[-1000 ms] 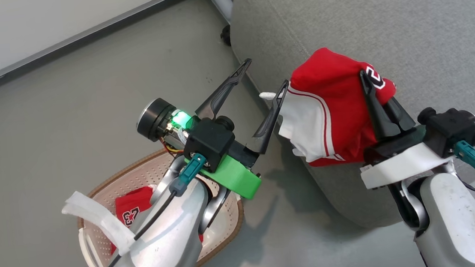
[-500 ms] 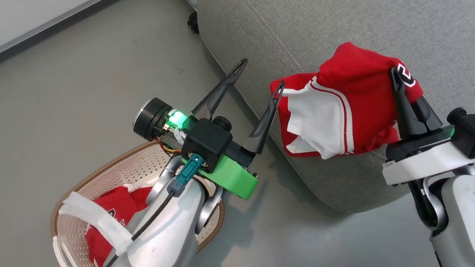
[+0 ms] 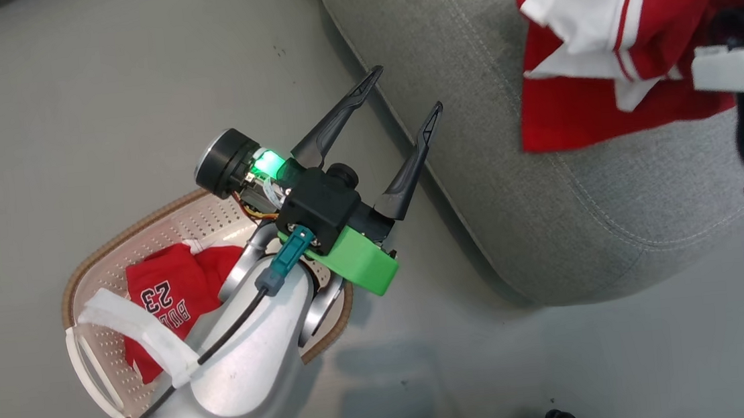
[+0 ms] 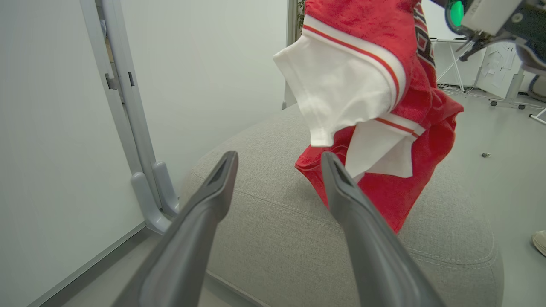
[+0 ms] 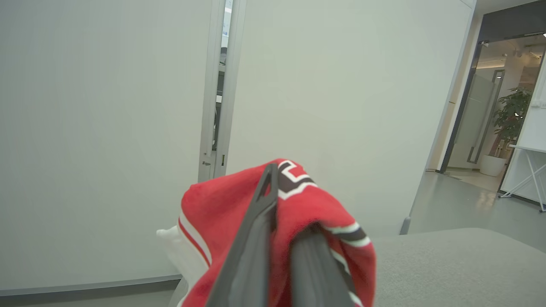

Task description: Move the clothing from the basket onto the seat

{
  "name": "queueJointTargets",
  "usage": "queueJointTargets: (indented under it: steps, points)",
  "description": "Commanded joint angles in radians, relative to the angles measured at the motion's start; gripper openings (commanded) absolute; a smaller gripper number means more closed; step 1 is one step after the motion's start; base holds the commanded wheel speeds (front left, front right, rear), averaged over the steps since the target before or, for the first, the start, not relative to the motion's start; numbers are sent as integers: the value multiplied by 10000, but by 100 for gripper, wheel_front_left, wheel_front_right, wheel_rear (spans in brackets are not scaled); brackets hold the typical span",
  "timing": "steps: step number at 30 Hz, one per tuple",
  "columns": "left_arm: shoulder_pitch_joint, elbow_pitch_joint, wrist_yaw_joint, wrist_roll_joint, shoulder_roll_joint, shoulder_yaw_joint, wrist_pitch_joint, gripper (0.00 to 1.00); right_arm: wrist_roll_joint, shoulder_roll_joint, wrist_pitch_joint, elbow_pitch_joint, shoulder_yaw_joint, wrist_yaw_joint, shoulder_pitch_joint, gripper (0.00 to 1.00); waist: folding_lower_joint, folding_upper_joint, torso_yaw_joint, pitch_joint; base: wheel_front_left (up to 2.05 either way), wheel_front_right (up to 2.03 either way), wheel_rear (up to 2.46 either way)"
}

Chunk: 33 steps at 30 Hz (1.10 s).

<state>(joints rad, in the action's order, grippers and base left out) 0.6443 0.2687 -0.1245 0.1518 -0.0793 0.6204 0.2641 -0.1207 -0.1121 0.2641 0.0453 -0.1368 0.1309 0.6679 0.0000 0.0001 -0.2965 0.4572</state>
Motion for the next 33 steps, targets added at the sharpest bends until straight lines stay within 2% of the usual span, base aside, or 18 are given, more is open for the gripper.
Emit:
queueJointTargets:
  steps: [1, 10, 14, 19, 23, 27, 33]
  points:
    - [239, -2, -66, -136, -111, -6, 6, 100, 85, -222, 7, -40, -132, -3, 553, 0, 0, -1, 273, 829, 0, 0, 0]
    - [882, -62, -53, -318, -211, 40, 6, 100, 119, -1651, 6, 417, -1021, -3, 3561, 0, 0, -1, 533, 2407, 0, 0, 0]
    - [1085, -54, -56, -393, -231, 89, 6, 100, 18, -2263, 6, 1087, -1221, -3, 4705, 0, 0, -1, 634, 2866, 0, 0, 0]
    - [1267, -66, -60, -393, -218, 139, 6, 100, 11, -2636, 6, 2421, -1135, -5, 5653, 0, 0, -1, 781, 3261, 0, 0, 0]
    - [1381, -74, -56, -373, -171, 151, 6, 100, 287, -2763, 5, 3466, -783, -5, 5752, 0, 0, -1, 909, 3462, 0, 0, 0]
    - [1437, -54, -58, -387, -174, 148, 5, 100, 321, -2594, 5, 4276, -802, -6, 5541, 0, 0, -1, 985, 3575, 0, 0, 0]
    - [1395, -19, -60, -368, -163, 106, 5, 100, 211, -2336, 5, 4866, -879, -6, 4800, 0, 0, -1, 1079, 3615, 0, 0, 0]
